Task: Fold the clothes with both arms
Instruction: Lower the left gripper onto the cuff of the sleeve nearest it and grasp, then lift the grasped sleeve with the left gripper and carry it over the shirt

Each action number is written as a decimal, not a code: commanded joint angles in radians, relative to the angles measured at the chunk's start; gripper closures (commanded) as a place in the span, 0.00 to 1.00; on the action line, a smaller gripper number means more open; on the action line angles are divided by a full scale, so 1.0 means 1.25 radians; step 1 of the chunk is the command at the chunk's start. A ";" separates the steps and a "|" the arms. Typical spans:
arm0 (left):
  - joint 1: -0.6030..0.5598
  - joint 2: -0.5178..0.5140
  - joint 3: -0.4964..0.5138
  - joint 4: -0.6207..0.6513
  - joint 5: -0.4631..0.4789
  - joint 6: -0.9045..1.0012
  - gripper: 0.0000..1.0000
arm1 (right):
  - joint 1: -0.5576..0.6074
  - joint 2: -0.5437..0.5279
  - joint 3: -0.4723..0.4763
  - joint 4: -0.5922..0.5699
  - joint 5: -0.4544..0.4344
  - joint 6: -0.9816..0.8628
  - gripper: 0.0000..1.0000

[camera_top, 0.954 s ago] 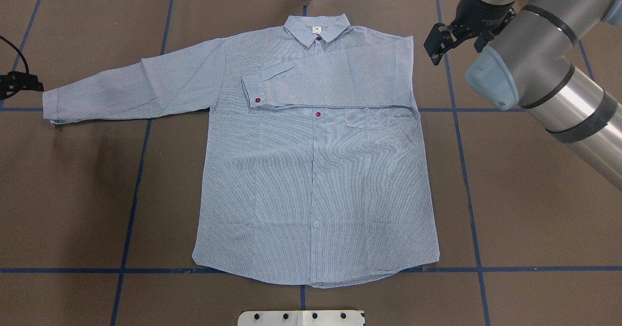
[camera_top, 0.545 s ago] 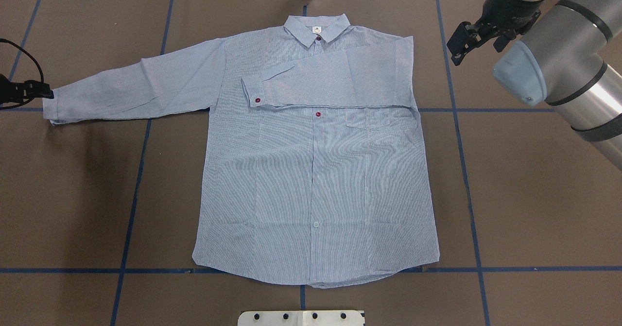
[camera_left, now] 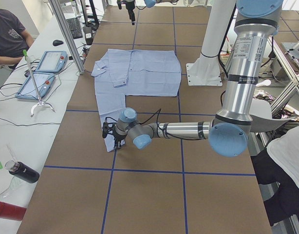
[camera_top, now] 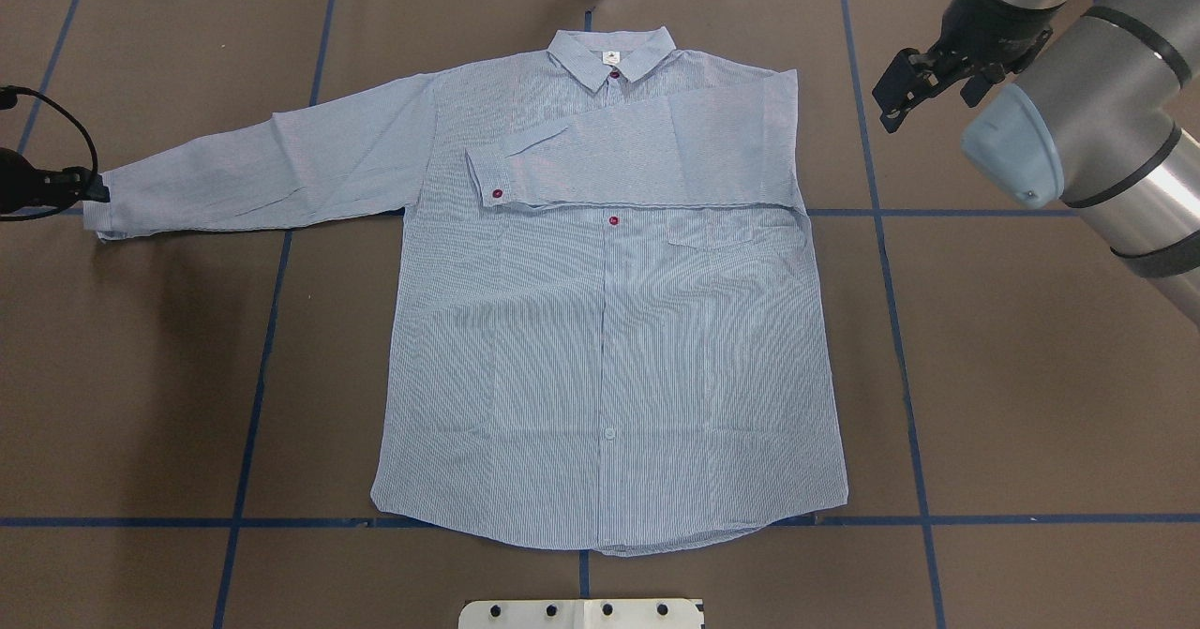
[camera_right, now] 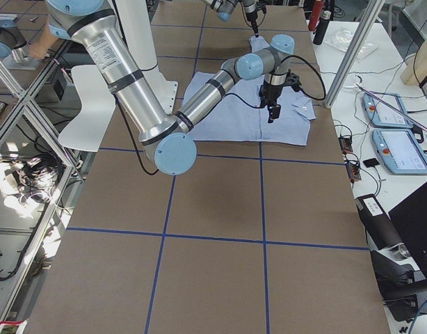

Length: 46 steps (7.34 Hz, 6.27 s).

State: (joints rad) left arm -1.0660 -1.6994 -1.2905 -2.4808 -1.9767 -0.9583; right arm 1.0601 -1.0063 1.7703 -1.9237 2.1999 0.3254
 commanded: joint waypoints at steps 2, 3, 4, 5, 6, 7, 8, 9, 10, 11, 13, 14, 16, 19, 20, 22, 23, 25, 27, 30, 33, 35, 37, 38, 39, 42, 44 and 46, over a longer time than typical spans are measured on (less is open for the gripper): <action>0.001 0.000 0.013 0.000 -0.003 -0.005 0.44 | -0.004 0.004 0.001 0.000 -0.004 0.004 0.00; 0.001 0.000 0.016 0.000 -0.003 -0.005 0.44 | -0.006 0.006 -0.001 0.000 -0.005 0.005 0.00; 0.001 0.002 0.020 0.000 -0.002 -0.003 0.44 | -0.006 0.005 0.001 0.000 -0.005 0.006 0.00; 0.001 0.002 0.021 -0.001 -0.002 -0.004 0.45 | -0.010 0.006 0.001 0.000 -0.009 0.012 0.00; 0.000 0.010 0.019 -0.003 -0.002 0.003 0.54 | -0.010 0.005 0.000 0.000 -0.010 0.011 0.00; 0.000 0.010 0.016 -0.011 -0.002 -0.004 0.55 | -0.014 0.007 -0.004 0.000 -0.010 0.011 0.00; 0.000 0.008 0.016 -0.011 -0.002 -0.004 0.55 | -0.012 0.009 0.000 0.000 -0.008 0.012 0.00; 0.000 0.007 0.016 -0.011 -0.002 -0.004 0.55 | -0.012 0.009 -0.004 0.000 -0.006 0.012 0.00; 0.001 0.006 0.015 -0.011 -0.002 -0.006 0.55 | -0.012 0.009 -0.001 0.001 -0.006 0.013 0.00; 0.001 0.006 0.016 -0.011 -0.002 -0.006 0.55 | -0.012 0.009 -0.004 0.000 -0.006 0.015 0.00; 0.001 0.005 0.018 -0.011 -0.002 -0.005 0.63 | -0.012 0.010 -0.003 0.000 -0.006 0.015 0.00; 0.001 0.002 0.020 -0.011 -0.002 -0.006 0.67 | -0.012 0.009 -0.003 0.000 -0.006 0.015 0.00; 0.008 0.001 0.020 -0.011 -0.002 -0.022 0.73 | -0.012 0.011 0.000 0.001 -0.006 0.016 0.00; 0.010 0.000 0.016 -0.011 -0.004 -0.016 0.78 | -0.009 0.009 -0.001 0.001 -0.005 0.015 0.00; 0.010 0.000 0.013 -0.011 -0.004 -0.020 1.00 | -0.008 0.006 0.000 0.003 -0.005 0.013 0.00; 0.007 0.006 -0.023 0.000 -0.011 -0.016 1.00 | -0.003 0.007 0.001 -0.001 0.000 0.015 0.00; 0.004 0.014 -0.064 0.016 -0.020 -0.016 1.00 | 0.017 0.006 0.002 -0.002 0.018 0.013 0.00; 0.004 0.001 -0.153 0.117 -0.021 -0.018 1.00 | 0.049 -0.016 0.017 -0.016 0.050 0.015 0.00; 0.007 -0.037 -0.309 0.316 -0.023 -0.055 1.00 | 0.065 -0.051 0.077 -0.055 0.050 0.015 0.00; 0.060 -0.282 -0.327 0.535 -0.103 -0.236 1.00 | 0.088 -0.104 0.091 -0.060 0.042 0.009 0.00; 0.141 -0.512 -0.145 0.519 -0.101 -0.491 1.00 | 0.098 -0.152 0.086 -0.049 0.033 -0.004 0.00; 0.147 -0.564 -0.125 0.508 -0.107 -0.499 1.00 | 0.098 -0.152 0.083 -0.048 0.033 -0.004 0.00; 0.158 -0.659 -0.046 0.464 -0.108 -0.628 1.00 | 0.098 -0.152 0.088 -0.047 0.037 -0.003 0.00; 0.170 -0.692 0.006 0.425 -0.108 -0.669 1.00 | 0.098 -0.151 0.088 -0.047 0.037 0.000 0.00; 0.173 -0.695 0.021 0.378 -0.108 -0.726 1.00 | 0.098 -0.152 0.094 -0.048 0.037 0.001 0.00; 0.204 -0.712 0.036 0.315 -0.108 -0.787 1.00 | 0.097 -0.152 0.093 -0.047 0.035 0.005 0.00; 0.208 -0.733 0.046 0.305 -0.108 -0.809 1.00 | 0.094 -0.149 0.092 -0.047 0.034 0.006 0.00; 0.223 -0.728 0.065 0.303 -0.107 -0.808 1.00 | 0.094 -0.149 0.086 -0.047 0.033 0.004 0.00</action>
State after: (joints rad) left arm -0.7986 -2.6099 -1.2274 -2.0991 -2.1113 -1.9669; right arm 1.1786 -1.1919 1.8826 -1.9819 2.2426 0.3316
